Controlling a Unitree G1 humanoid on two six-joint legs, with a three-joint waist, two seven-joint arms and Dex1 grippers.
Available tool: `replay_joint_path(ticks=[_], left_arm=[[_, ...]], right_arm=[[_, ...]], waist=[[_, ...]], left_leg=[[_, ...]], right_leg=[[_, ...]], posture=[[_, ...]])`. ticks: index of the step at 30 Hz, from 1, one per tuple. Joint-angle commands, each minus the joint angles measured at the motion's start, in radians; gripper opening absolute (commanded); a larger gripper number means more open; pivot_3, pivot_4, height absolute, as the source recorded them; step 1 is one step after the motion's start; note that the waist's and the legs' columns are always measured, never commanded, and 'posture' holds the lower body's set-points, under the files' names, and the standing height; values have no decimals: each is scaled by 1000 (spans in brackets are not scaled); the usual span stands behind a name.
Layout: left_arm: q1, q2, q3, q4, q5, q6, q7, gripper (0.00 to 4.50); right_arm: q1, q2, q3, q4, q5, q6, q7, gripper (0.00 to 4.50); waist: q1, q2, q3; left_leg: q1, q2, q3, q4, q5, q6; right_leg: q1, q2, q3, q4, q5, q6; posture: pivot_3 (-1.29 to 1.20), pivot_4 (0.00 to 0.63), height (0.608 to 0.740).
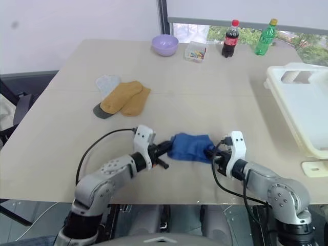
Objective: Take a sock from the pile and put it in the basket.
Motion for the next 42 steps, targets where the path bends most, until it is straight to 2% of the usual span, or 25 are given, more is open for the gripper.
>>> replay_joint_path(ticks=[1,6,10,13,19,25,30,42], left_arm=[[-73,-19,24,52,24,-74,-17,62],[-136,-37,39,117,33,-119,-39,62],[-142,-39,83,100,-17,-80,-58,62],[-119,-42,143,25,-111,-17,-66,62],[-38,-10,176,-147,-226,117,-38,62],[32,-8,136,-177,-184,110,9,62],[29,-20,117,-126,-111,49,40,62],[26,-52,63,-83,-46,-5,33,62]], right_arm=[[-45,34,-48,1,-9,-41,-53,0],[-64,32,-61,-28,-26,-95,-29,0],[-40,-50,-38,-80,-34,-106,60,0],[-25,-105,-28,-90,-77,-126,89,0],[-29,-126,-38,-85,-93,-123,96,0],[-44,-131,-11,-67,-102,-96,98,0],[-48,-141,6,-49,-102,-67,108,0],[-98,-122,1,2,-134,-52,95,0]], waist=[[0,0,0],[0,0,0],[0,1,1],[-1,1,1],[-2,1,1],[2,1,1],[1,2,1],[0,2,1]], left_leg=[[-1,0,0,0,0,0],[-4,-1,-1,0,0,0],[-4,-1,-2,-1,0,0],[-4,0,-3,-1,0,0],[-4,0,-4,-1,0,0],[-3,0,-4,0,0,0],[-3,0,-4,0,0,0],[-3,0,-4,0,0,0]], right_leg=[[0,0,0,0,0,0],[0,1,0,-4,2,3],[-1,2,0,-4,2,4],[-1,3,-1,-4,2,4],[0,3,-2,-4,2,3],[0,3,-2,-3,1,1],[0,3,-2,-4,1,1],[0,3,-2,-4,1,1]], posture=[[0,150,729],[0,150,729],[0,150,729],[0,150,729],[0,150,729],[0,150,729],[0,150,729],[0,150,729]])
